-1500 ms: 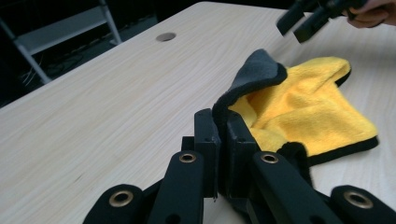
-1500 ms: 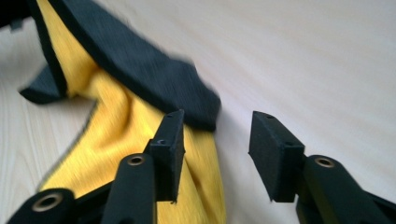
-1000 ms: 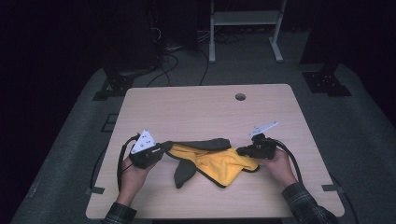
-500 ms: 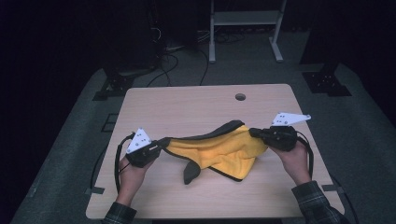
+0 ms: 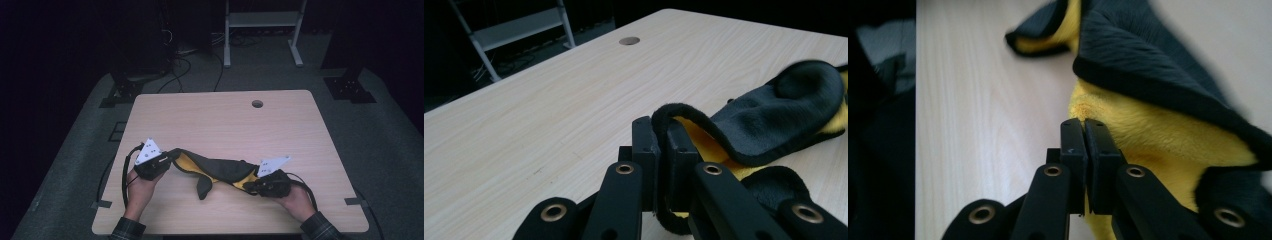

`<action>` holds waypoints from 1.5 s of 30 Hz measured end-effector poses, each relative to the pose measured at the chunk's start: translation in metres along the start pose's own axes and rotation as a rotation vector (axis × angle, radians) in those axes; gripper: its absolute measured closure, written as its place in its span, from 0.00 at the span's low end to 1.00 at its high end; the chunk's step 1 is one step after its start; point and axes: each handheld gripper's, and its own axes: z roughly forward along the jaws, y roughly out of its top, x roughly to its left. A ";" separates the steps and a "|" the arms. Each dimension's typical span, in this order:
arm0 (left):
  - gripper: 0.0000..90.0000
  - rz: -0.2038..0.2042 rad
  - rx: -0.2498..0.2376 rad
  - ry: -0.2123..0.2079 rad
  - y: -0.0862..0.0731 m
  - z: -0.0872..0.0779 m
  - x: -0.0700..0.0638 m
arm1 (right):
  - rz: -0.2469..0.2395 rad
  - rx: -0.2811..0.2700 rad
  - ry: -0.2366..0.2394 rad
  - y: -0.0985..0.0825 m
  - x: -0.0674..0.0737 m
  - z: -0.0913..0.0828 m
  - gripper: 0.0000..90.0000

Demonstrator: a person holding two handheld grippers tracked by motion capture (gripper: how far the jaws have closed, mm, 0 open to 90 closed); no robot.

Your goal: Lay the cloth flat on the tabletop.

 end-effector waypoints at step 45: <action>0.94 -0.090 0.067 -0.004 -0.016 0.005 0.007 | -0.027 -0.027 -0.003 0.008 -0.053 -0.007 0.89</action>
